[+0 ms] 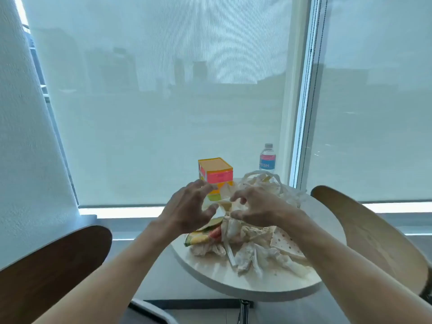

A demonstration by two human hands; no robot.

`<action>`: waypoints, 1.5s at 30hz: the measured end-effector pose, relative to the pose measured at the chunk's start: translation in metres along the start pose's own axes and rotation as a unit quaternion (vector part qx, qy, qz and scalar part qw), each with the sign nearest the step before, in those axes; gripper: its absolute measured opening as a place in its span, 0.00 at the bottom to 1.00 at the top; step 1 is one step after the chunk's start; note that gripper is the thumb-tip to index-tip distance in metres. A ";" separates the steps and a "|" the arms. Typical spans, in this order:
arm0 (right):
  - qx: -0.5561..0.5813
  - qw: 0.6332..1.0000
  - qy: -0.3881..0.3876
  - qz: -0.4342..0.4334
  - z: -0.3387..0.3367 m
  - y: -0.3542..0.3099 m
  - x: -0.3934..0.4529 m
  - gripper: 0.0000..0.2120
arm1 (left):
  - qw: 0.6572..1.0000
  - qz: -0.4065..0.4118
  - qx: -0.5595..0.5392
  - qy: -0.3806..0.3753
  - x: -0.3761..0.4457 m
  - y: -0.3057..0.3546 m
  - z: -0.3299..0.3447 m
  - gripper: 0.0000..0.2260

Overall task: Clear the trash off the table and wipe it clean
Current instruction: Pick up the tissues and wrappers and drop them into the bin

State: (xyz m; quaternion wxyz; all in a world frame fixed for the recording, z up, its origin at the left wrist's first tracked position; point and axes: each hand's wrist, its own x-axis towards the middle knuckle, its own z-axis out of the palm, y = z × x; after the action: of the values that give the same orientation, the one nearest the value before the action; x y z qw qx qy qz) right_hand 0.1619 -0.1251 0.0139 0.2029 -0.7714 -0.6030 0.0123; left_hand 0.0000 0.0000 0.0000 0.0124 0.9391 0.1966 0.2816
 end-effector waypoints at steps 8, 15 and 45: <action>-0.045 0.998 -0.037 0.007 0.016 -0.002 0.001 0.15 | 0.998 -0.031 -0.005 -0.048 -0.015 -0.007 0.021 0.21; 0.043 0.996 0.082 -0.010 0.011 -0.004 0.002 0.10 | 0.996 -0.031 -0.049 -0.062 -0.016 -0.010 0.026 0.12; 0.367 0.793 0.451 0.181 -0.016 0.003 -0.108 0.13 | 0.893 -0.047 -0.399 0.205 -0.040 0.046 -0.021 0.05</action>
State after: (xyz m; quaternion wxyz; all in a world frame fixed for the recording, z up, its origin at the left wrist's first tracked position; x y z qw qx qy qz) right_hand 0.1393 -0.2319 0.0034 0.7140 -0.6518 -0.2429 -0.0802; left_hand -0.0250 -0.0591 0.0027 0.3589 0.7664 0.1095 0.5213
